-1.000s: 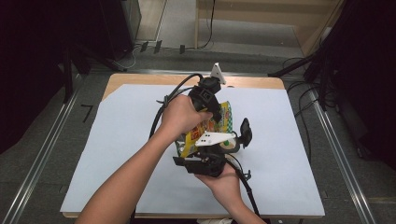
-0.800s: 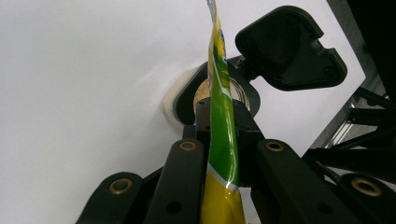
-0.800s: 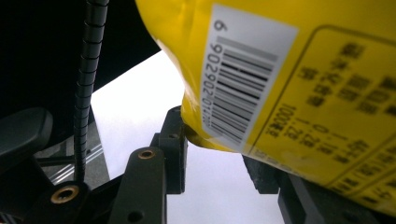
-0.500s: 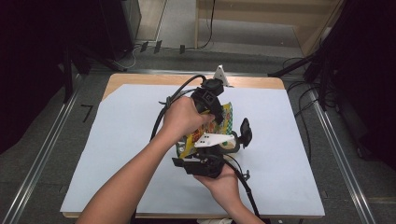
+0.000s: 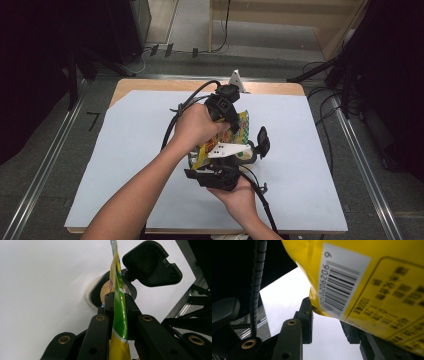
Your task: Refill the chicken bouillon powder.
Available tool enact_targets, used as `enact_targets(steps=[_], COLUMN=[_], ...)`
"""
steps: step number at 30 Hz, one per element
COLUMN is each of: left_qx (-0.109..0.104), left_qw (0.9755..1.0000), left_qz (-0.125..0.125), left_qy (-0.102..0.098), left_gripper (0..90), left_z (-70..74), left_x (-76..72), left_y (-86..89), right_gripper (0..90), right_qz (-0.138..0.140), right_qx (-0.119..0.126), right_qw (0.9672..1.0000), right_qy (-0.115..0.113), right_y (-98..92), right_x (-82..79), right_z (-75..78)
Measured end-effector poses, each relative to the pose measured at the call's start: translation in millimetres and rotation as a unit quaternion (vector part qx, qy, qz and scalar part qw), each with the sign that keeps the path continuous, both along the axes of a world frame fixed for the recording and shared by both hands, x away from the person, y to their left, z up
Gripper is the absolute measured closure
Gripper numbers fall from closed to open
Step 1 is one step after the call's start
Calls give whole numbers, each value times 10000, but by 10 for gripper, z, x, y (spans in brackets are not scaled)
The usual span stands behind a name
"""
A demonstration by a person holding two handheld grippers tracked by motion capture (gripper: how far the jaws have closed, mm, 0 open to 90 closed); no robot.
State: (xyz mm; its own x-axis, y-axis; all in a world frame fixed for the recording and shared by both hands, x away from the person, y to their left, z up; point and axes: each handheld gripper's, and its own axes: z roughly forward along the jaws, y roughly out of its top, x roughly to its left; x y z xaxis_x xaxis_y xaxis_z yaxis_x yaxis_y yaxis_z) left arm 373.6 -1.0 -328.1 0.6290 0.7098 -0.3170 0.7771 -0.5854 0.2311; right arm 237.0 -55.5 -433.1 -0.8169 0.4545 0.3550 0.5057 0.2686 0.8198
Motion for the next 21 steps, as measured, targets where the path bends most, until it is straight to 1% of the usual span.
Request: enact_targets(steps=[5, 16, 21], left_qx=[-23, 9, -33], left_qw=[10000, 10000, 10000], left_qz=[8, -15, 23], left_qy=[0, -8, -13], left_gripper=[852, 852, 853], left_z=[5, 4, 10], left_x=[-3, -6, -2], left_y=[3, 5, 9], right_gripper=[664, 665, 665], right_qz=[-2, 2, 15], right_qx=[-15, -26, -33], right_qw=[10000, 10000, 10000], right_qy=[-17, -30, -35], right_y=[4, 8, 2], right_x=[-2, -5, 0], right_z=[5, 3, 18])
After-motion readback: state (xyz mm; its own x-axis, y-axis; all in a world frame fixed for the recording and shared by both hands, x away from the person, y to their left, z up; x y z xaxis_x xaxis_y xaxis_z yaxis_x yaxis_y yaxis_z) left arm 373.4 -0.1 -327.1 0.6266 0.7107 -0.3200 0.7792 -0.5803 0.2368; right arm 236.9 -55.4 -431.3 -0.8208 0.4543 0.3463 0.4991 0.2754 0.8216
